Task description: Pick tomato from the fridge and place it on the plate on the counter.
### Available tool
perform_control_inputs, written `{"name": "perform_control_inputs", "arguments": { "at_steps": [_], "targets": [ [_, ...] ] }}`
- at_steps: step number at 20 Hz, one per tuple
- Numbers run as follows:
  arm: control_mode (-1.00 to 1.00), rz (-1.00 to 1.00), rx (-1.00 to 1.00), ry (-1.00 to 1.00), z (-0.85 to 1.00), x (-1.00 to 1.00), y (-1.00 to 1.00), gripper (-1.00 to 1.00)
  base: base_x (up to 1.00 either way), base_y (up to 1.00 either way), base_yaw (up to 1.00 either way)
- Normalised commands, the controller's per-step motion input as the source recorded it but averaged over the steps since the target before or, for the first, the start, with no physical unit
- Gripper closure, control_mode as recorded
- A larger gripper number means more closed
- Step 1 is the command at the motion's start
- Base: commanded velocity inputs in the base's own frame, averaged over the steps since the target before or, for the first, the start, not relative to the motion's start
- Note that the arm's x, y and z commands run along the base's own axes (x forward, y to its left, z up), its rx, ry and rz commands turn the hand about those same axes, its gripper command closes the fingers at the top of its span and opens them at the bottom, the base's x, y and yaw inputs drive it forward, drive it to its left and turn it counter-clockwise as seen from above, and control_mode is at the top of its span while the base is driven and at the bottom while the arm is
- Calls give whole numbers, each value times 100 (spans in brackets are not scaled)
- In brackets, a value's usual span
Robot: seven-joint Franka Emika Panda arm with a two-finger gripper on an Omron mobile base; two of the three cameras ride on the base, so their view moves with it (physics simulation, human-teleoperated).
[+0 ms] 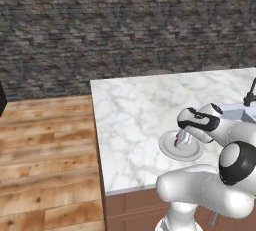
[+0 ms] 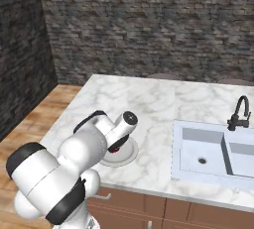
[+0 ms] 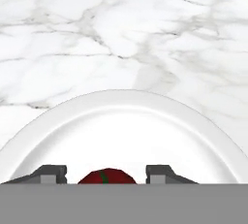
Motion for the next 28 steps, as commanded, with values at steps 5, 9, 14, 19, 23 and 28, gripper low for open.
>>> {"name": "perform_control_inputs", "arguments": {
  "at_steps": [5,9,14,19,23,28],
  "targets": [
    [-100,4,0,0,-4,13,-1,100,0,0,0],
    [-100,1,0,0,0,0,0,100,0,0,0],
    [-100,0,0,0,0,0,0,100,0,0,0],
    [-100,0,0,0,0,0,0,-100,0,0,0],
    [-100,0,0,0,0,0,0,-100,0,0,0],
    [-100,-2,0,0,5,1,0,-100,0,0,0]
  ]
}}
